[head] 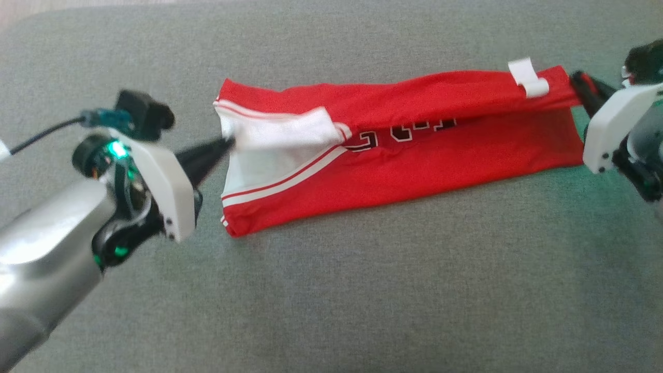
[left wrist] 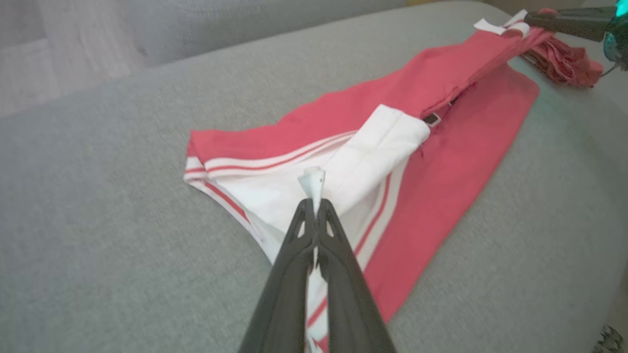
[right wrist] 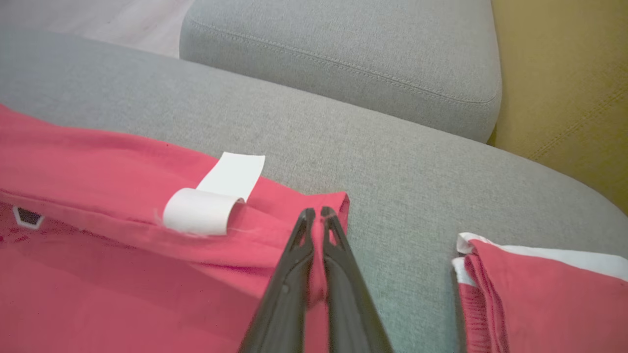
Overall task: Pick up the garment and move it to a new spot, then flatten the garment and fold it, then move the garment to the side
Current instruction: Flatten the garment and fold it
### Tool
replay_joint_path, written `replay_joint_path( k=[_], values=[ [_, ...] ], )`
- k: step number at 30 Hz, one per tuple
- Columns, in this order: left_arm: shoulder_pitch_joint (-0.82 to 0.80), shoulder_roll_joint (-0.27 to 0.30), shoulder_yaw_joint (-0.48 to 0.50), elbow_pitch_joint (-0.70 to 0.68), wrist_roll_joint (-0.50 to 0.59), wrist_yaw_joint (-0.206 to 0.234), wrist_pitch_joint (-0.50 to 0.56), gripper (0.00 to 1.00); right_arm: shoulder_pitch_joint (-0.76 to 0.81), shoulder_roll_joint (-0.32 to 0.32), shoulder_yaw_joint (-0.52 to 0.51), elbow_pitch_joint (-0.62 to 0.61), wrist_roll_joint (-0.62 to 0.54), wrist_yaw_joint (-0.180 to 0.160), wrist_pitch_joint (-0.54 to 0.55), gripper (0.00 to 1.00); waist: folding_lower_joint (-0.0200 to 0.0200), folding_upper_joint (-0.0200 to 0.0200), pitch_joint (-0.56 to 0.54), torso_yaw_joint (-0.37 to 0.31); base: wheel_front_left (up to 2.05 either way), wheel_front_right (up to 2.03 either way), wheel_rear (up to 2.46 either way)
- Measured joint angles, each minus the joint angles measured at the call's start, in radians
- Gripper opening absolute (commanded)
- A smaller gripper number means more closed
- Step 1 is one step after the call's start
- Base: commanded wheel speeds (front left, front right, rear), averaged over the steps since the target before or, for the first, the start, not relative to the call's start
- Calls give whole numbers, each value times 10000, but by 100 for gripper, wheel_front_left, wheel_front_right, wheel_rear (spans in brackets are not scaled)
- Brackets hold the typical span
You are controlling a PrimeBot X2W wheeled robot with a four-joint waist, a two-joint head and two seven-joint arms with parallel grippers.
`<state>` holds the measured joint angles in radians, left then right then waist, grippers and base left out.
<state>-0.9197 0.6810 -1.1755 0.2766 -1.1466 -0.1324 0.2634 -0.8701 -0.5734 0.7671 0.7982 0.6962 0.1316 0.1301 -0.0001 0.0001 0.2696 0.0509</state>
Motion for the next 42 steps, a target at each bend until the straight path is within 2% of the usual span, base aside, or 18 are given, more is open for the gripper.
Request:
replay_joint_path(
  k=[5,14,19,20,21,22,27,32,36,38,39,42],
  values=[
    [225,581,-391,-767,-522,21,1225,0,24,-405,978,-257,393,0,447,0,0,0,-129,-27,0,0,0],
    [246,849,-518,-1547,-606,357,1664,0,-5,-1005,2197,-773,999,0,1187,0,2,0,118,-115,0,0,0],
    [246,882,-571,-1580,-602,368,1751,0,-30,-1262,2742,-1099,1580,0,1668,0,3,0,254,-195,0,0,0],
    [246,874,-569,-1574,-573,393,1708,51,-38,-1294,2813,-1095,1776,0,1881,0,2,0,274,-215,0,0,0],
    [246,865,-569,-1565,-466,445,1546,100,-43,-1325,2884,-1097,1937,0,2044,93,2,0,290,-236,0,0,0],
    [246,855,-569,-1528,-349,476,1452,100,-56,-1344,2924,-1099,2008,0,2077,100,2,0,303,-258,0,0,0],
    [248,591,-535,-1152,-77,803,997,100,-219,-1337,2568,-1104,3033,-2,2194,100,2,0,231,-341,0,0,0],
    [224,-19,163,-518,412,1567,-723,100,-719,-1239,2059,-1133,3298,0,1471,100,2,0,9,-418,0,0,0],
    [229,-648,1062,-82,474,2104,-2679,100,-1026,-805,1275,-905,3348,0,86,100,2,0,-243,-461,0,0,0],
    [238,-966,1555,98,474,2383,-3751,100,-1034,-370,802,-773,3440,-2,-765,100,2,0,-393,-465,0,0,0],
    [293,-1179,2002,263,479,2619,-4688,100,-1016,105,433,-654,3413,-2,-1645,100,2,0,-565,-463,0,0,0],
    [669,-1434,2790,372,690,3016,-5133,100,-927,794,-121,-537,3258,0,-2947,100,1,0,-821,-459,0,0,0]
  ],
)
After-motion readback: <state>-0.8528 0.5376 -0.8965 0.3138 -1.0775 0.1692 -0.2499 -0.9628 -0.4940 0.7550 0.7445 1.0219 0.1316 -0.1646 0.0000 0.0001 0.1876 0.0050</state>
